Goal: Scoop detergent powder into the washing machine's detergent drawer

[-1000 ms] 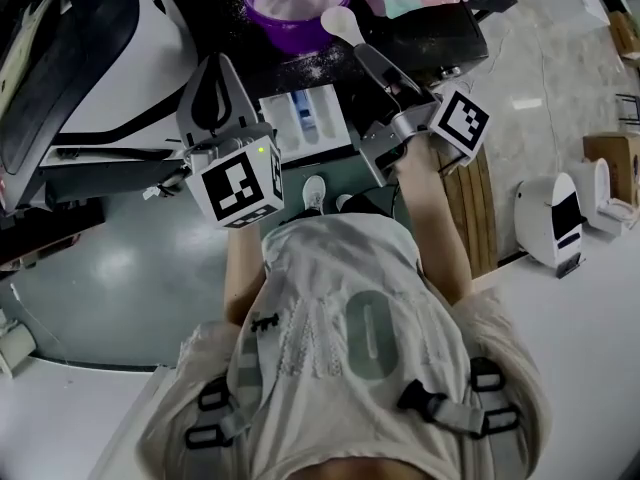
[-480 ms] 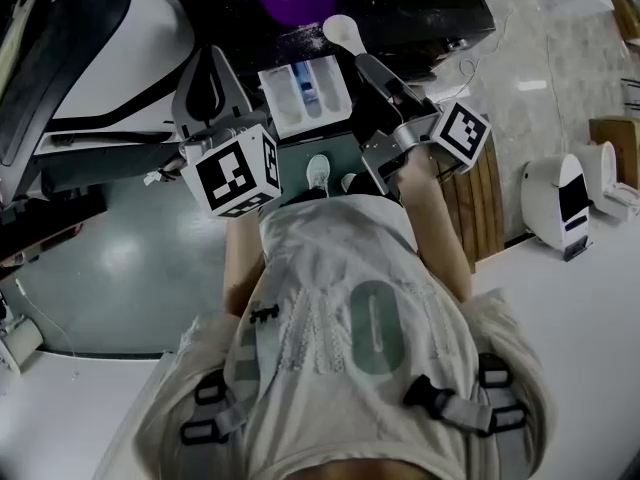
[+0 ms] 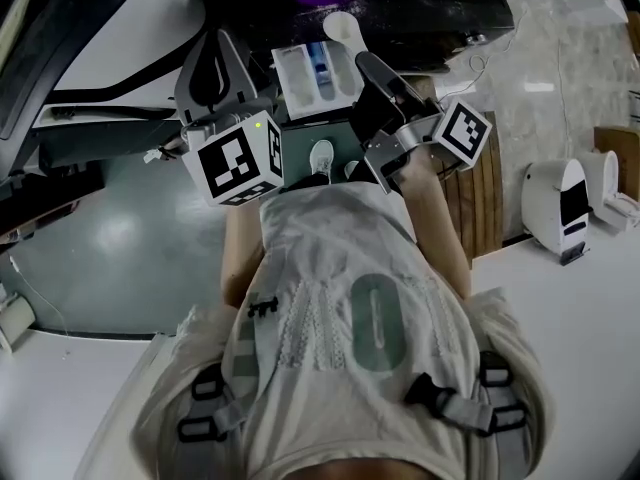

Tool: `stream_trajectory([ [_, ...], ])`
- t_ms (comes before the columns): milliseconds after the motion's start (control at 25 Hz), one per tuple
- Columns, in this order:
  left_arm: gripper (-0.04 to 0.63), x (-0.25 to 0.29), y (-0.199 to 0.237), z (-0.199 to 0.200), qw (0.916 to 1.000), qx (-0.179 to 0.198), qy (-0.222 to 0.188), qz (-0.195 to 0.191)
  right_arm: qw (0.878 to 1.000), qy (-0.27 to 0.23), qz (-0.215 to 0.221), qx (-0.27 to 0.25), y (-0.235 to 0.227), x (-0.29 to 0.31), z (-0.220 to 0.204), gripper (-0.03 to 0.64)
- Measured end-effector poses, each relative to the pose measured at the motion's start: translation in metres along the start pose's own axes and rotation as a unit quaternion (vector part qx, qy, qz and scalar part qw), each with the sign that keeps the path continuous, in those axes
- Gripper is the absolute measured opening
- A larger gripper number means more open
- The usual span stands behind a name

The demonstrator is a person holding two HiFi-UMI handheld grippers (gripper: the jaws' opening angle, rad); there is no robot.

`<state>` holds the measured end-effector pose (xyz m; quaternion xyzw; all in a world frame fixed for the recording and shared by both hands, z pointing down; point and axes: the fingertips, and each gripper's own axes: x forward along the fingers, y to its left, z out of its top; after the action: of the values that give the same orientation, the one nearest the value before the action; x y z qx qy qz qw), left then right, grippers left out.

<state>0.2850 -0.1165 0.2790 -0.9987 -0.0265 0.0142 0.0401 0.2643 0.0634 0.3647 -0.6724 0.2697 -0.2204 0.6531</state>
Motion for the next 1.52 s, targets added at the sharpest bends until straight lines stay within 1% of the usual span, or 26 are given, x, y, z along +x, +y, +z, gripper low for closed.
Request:
stream_trajectory([
  [80,0.021,-0.003,0.005,-0.004,1.0000,-0.007,0.004,0.005,1.000,0.012,-0.005,0.009,-0.010,0.004,-0.008,0.009],
  [240,0.021,-0.009,0.022,-0.015,0.9996,-0.015,0.009,0.020,0.999,0.033,-0.029,0.017,-0.037,0.012,-0.028,0.009],
  [320,0.020,-0.012,0.031,-0.023,0.9993,-0.019,0.015,0.027,0.998,0.042,-0.045,0.010,-0.050,0.015,-0.036,0.009],
  [400,0.021,-0.014,0.037,-0.030,0.9990,-0.023,0.021,0.032,0.997,0.053,-0.064,-0.008,-0.061,0.017,-0.043,0.009],
  [520,0.021,-0.017,0.042,-0.036,0.9987,-0.022,0.027,0.036,0.991,0.074,-0.091,-0.058,-0.072,0.021,-0.049,0.009],
  [600,0.021,-0.019,0.044,-0.039,0.9986,-0.019,0.031,0.037,0.985,0.089,-0.110,-0.103,-0.077,0.024,-0.054,0.009],
  [680,0.021,-0.020,0.047,-0.042,0.9985,-0.017,0.034,0.039,0.974,0.103,-0.133,-0.153,-0.082,0.025,-0.057,0.009],
  [760,0.021,-0.021,0.051,-0.044,0.9983,-0.017,0.036,0.041,0.957,0.122,-0.157,-0.211,-0.087,0.025,-0.059,0.009],
  [840,0.021,-0.021,0.054,-0.046,0.9981,-0.019,0.038,0.045,0.935,0.143,-0.177,-0.271,-0.089,0.025,-0.062,0.011],
  [880,0.020,-0.021,0.055,-0.048,0.9979,-0.021,0.039,0.046,0.922,0.154,-0.187,-0.303,-0.090,0.025,-0.063,0.011],
  [1040,0.021,-0.023,0.057,-0.050,0.9977,-0.025,0.040,0.047,0.856,0.197,-0.227,-0.421,-0.092,0.025,-0.070,0.011],
  [1200,0.020,-0.024,0.058,-0.051,0.9976,-0.030,0.040,0.047,0.798,0.228,-0.242,-0.503,-0.092,0.029,-0.076,0.011],
  [1280,0.020,-0.024,0.059,-0.053,0.9975,-0.032,0.041,0.048,0.765,0.242,-0.247,-0.544,-0.092,0.031,-0.078,0.011],
  [1360,0.020,-0.023,0.060,-0.054,0.9974,-0.035,0.041,0.048,0.726,0.253,-0.250,-0.588,-0.091,0.033,-0.080,0.009],
  [1400,0.020,-0.023,0.061,-0.055,0.9973,-0.036,0.042,0.049,0.705,0.258,-0.252,-0.611,-0.091,0.034,-0.081,0.011],
  [1480,0.020,-0.023,0.063,-0.057,0.9971,-0.039,0.043,0.050,0.656,0.270,-0.257,-0.656,-0.092,0.035,-0.081,0.011],
  [1520,0.020,-0.023,0.063,-0.057,0.9970,-0.040,0.043,0.051,0.627,0.277,-0.260,-0.680,-0.093,0.035,-0.082,0.011],
])
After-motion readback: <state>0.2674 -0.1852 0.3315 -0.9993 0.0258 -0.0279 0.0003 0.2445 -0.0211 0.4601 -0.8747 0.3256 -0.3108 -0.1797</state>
